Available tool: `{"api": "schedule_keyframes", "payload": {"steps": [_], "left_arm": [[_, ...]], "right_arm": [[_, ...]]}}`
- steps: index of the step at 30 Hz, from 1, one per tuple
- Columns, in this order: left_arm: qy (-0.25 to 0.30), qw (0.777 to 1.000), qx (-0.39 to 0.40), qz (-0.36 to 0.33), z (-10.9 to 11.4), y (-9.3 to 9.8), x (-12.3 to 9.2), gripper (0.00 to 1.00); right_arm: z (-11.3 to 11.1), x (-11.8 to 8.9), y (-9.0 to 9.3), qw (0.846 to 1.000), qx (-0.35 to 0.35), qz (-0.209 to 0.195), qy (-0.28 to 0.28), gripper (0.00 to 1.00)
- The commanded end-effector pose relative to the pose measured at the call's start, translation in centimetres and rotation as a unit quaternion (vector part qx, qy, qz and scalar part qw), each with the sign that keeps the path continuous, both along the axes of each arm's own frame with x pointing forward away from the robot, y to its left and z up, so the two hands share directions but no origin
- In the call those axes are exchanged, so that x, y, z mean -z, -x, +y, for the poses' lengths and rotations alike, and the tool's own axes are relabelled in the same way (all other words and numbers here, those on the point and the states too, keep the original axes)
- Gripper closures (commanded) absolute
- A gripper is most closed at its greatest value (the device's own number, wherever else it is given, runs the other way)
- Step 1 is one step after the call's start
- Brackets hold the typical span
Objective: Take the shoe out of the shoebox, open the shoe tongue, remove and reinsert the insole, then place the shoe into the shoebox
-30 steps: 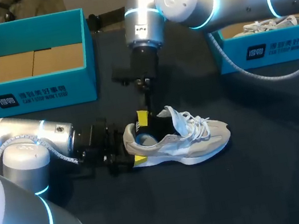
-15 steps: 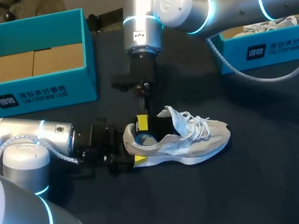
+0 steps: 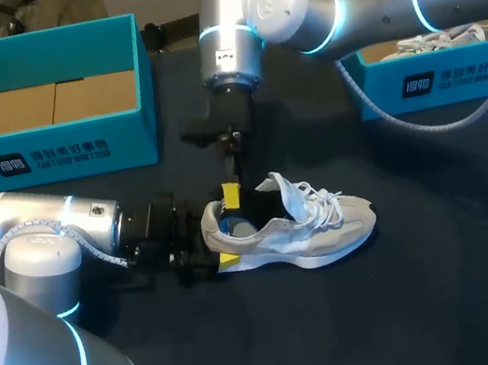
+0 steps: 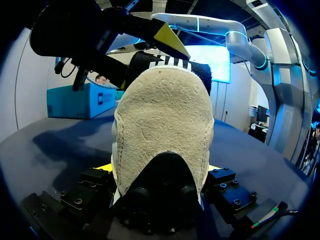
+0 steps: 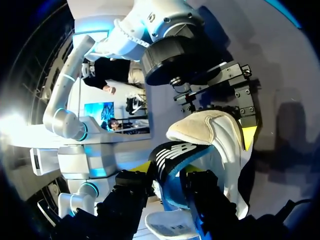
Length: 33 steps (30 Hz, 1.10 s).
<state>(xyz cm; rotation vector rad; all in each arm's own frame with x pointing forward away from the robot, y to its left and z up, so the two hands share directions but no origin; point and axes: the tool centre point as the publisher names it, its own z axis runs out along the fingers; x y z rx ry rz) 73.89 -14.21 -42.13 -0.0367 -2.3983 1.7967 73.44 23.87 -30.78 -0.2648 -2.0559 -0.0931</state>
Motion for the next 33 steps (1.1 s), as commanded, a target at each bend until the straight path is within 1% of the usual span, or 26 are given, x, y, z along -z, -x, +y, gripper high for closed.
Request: {"api": "schedule_keyframes", "payload": {"steps": [1,2,3,4,5,13,21,28,33], "left_arm": [[-0.001,1.000,0.000,0.000,0.0,0.0,0.1,1.00],[-0.001,1.000,0.000,0.000,0.0,0.0,0.1,1.00],[-0.001,1.000,0.000,0.000,0.0,0.0,0.1,1.00],[-0.001,1.000,0.000,0.000,0.0,0.0,0.1,1.00],[-0.001,1.000,0.000,0.000,0.0,0.0,0.1,1.00],[-0.001,1.000,0.000,0.000,0.0,0.0,0.1,1.00],[-0.001,1.000,0.000,0.000,0.0,0.0,0.1,1.00],[-0.001,1.000,0.000,0.000,0.0,0.0,0.1,1.00],[-0.001,1.000,0.000,0.000,0.0,0.0,0.1,1.00]], "right_arm": [[0.0,-0.3,-0.1,1.000,-0.003,0.000,0.003,0.70],[0.0,-0.3,-0.2,1.000,-0.005,0.003,0.003,0.73],[0.0,-0.2,-0.2,1.000,-0.005,0.004,0.003,0.79],[0.1,-0.1,-0.3,1.000,-0.006,0.006,0.003,0.88],[0.1,0.0,-0.3,1.000,-0.007,0.008,0.002,1.00],[0.1,-0.3,-0.6,1.000,-0.018,0.019,-0.001,1.00],[-0.4,-2.6,-1.0,0.998,-0.047,0.028,-0.015,1.00],[-0.5,-4.0,-1.6,0.997,-0.067,0.021,-0.034,1.00],[-0.4,-4.5,-2.0,0.997,-0.067,0.018,-0.042,1.00]]}}
